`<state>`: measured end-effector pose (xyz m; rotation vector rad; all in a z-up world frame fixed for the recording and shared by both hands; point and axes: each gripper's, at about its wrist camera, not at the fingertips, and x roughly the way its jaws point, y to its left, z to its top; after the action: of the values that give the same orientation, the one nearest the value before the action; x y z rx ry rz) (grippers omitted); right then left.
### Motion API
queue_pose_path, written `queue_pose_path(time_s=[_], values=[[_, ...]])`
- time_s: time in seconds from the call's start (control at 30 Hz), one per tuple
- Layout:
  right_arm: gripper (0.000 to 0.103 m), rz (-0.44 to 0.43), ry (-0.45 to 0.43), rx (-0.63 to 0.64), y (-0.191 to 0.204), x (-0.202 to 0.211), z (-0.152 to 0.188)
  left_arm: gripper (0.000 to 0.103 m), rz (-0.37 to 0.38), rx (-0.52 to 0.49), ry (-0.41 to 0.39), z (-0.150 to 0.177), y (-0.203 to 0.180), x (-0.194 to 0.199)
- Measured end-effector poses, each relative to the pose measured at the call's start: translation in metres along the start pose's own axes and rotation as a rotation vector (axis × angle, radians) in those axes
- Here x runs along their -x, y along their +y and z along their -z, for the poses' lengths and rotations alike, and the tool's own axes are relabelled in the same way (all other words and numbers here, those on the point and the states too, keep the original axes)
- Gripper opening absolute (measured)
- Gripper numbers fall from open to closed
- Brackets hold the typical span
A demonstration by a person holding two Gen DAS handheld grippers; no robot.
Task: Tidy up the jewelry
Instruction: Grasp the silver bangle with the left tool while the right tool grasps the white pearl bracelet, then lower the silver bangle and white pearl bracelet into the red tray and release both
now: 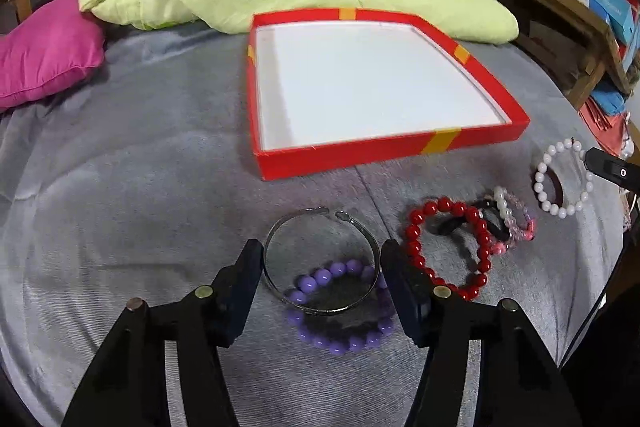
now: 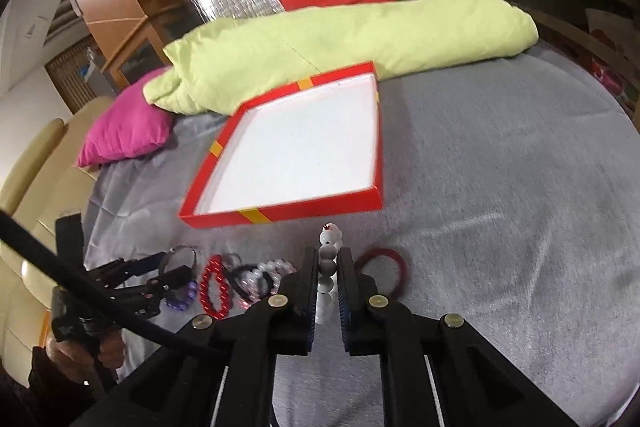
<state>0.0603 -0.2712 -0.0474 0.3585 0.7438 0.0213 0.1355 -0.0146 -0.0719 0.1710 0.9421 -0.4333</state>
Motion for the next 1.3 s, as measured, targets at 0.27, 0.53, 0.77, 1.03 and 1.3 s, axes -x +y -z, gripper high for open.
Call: queue_pose_path(time_s=[0.27, 0.53, 0.77, 1.03, 1.3], values=[[0.01, -0.076, -0.093, 0.009, 0.019, 0.005, -0.024, 0.063, 0.03, 0.042, -0.176, -0.022, 0.01, 0.033], [0.01, -0.088, -0.087, -0.06, 0.023, -0.035, -0.064, 0.063, -0.017, 0.098, -0.216, -0.065, 0.011, 0.004], [0.01, -0.066, -0.04, -0.103, 0.015, -0.077, -0.08, 0.063, -0.013, 0.14, -0.105, -0.074, 0.006, -0.04], [0.011, 0.0, -0.011, -0.152, -0.01, -0.099, -0.087, 0.063, -0.01, 0.108, -0.006, -0.065, -0.005, -0.056], [0.033, -0.018, -0.052, -0.213, -0.035, -0.066, -0.094, 0.063, 0.013, 0.096, 0.025, -0.057, -0.016, -0.052]])
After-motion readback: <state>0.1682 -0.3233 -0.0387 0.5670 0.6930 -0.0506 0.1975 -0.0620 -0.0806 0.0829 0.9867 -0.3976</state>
